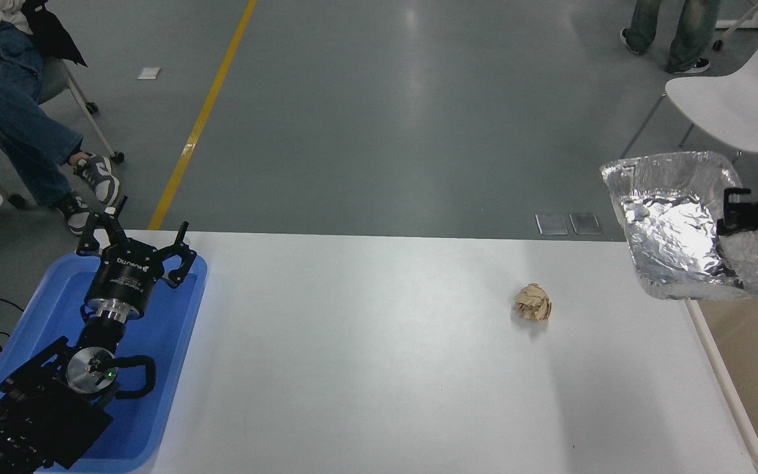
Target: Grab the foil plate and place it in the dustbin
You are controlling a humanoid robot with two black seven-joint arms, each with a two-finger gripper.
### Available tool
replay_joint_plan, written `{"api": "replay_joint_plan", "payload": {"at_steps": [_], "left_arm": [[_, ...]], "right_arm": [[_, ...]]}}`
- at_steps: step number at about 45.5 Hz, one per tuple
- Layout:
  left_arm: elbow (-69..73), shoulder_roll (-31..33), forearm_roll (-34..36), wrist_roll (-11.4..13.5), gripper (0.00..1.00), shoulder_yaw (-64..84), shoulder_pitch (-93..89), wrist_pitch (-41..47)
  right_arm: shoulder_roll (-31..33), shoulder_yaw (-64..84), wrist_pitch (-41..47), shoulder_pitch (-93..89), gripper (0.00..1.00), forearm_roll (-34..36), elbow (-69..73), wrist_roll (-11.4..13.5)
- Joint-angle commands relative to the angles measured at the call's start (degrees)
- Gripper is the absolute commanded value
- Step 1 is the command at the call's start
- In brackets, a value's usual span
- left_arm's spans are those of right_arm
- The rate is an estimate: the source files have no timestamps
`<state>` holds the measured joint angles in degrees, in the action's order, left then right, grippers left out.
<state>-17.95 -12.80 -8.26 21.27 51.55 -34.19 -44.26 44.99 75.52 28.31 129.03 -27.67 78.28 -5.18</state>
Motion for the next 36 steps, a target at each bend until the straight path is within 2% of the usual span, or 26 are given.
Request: {"api": "replay_joint_plan", "payload": {"at_steps": [1, 26, 36], "left_arm": [[0.02, -0.03, 0.0, 0.0, 1.0, 0.04, 0.0, 0.05], [-0.06, -0.03, 0.0, 0.0, 1.0, -0.05, 0.0, 0.05], [0.02, -0.03, 0.0, 0.0, 1.0, 0.04, 0.0, -0.04]], "right_arm": [[-0.08, 1.03, 1.93, 3.87, 0.0, -0.54, 0.91, -0.01], [0.36, 1.03, 0.79, 1.94, 0.0, -1.42, -0.05, 0.43], [0.45, 0.42, -2.55, -9.74, 0.0, -0.46, -10.76, 0.52]]}}
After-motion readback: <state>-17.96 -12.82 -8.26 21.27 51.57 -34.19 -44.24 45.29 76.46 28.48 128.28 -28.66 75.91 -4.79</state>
